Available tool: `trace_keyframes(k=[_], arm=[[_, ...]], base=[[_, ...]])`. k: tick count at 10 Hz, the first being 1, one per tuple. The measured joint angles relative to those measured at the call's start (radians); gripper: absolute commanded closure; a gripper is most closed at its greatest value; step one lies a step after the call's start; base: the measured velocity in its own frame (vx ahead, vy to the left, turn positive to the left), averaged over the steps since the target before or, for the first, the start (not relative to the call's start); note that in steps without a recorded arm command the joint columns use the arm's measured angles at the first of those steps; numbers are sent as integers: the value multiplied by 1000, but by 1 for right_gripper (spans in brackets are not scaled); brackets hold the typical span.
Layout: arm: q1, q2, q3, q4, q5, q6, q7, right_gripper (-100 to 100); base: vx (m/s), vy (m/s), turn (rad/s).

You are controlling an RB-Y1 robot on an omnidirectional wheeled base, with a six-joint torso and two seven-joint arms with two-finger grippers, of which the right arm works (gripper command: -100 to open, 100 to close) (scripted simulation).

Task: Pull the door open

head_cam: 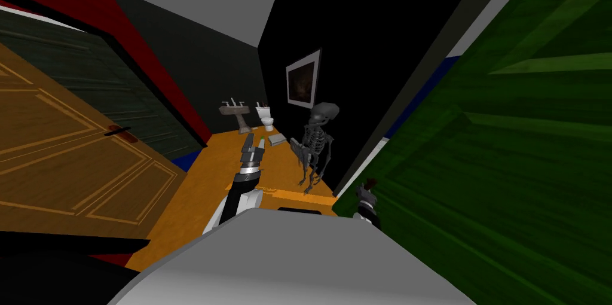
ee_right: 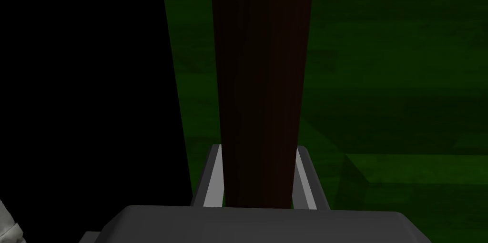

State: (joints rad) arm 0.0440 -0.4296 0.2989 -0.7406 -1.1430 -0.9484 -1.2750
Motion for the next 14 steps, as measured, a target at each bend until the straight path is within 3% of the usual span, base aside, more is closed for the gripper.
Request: trace_keyframes(k=[2, 4, 8, 11, 14], arm=[[5, -10, 20, -15, 12, -1, -10, 100], [-8, -12, 60, 2, 36, -11, -40, 100], [22, -29, 105, -60, 58, -4, -43, 100], [25, -37, 131, -72, 70, -6, -56, 100], [39, -59, 178, -97, 92, -14, -78, 100]], base=[[-271, 17, 60], [-259, -3, 71], [-174, 13, 42], [-215, -17, 65], [-251, 11, 52]])
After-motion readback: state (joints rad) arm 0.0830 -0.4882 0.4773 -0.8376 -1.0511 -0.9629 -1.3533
